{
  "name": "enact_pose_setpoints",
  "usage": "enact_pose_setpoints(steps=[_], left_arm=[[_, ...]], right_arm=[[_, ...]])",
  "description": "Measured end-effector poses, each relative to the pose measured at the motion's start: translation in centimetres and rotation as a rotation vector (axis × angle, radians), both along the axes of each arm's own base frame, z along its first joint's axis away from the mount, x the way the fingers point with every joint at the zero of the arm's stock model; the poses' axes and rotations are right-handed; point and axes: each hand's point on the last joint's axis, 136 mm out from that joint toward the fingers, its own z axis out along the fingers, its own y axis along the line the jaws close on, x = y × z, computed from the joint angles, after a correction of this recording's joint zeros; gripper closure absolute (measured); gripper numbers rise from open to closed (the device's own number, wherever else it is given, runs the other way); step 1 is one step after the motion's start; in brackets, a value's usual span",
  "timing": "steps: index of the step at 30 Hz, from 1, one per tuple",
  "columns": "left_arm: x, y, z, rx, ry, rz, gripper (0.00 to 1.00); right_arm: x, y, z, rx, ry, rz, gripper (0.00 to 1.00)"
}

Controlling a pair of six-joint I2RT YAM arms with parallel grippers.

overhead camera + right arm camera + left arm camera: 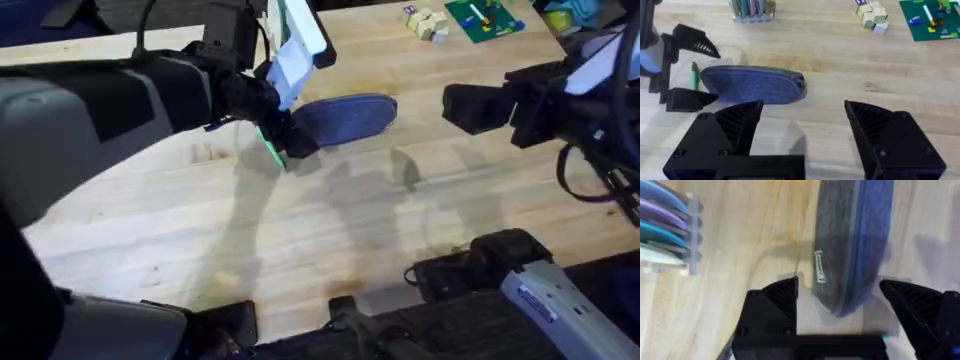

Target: Unzip the bag, pick up the pens from the table one at a time and place them inside, then zip the bag closed.

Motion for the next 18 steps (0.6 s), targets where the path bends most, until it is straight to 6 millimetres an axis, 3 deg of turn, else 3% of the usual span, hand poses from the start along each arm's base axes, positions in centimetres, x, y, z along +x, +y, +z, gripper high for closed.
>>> enact_pose_setpoints(steps=[5, 9, 12, 14, 18], left_arm=[[0.62, -0.5, 0.33, -0.025, -0.029, -0.008, 0.042], [0.37, -0.7, 0.39, -0.035, -0.022, -0.019, 0.437], [0.04, -0.92, 0.34, -0.038, -0.013, -0.03, 0.885], [-0.01, -1.01, 0.39, -0.042, -0.014, -0.035, 0.949], [-0.08, -1.07, 0.43, -0.046, -0.012, -0.039, 0.952]], right_arm=[[-0.24, 0.01, -0.39, 0.0, 0.018, 0.0, 0.004], [-0.45, 0.01, -0.75, 0.0, 0.035, 0.0, 0.004], [-0.56, 0.04, -0.92, 0.001, 0.044, 0.002, 0.004], [-0.55, 0.05, -0.91, 0.001, 0.044, 0.002, 0.004], [-0.52, 0.05, -0.86, 0.002, 0.041, 0.002, 0.003]])
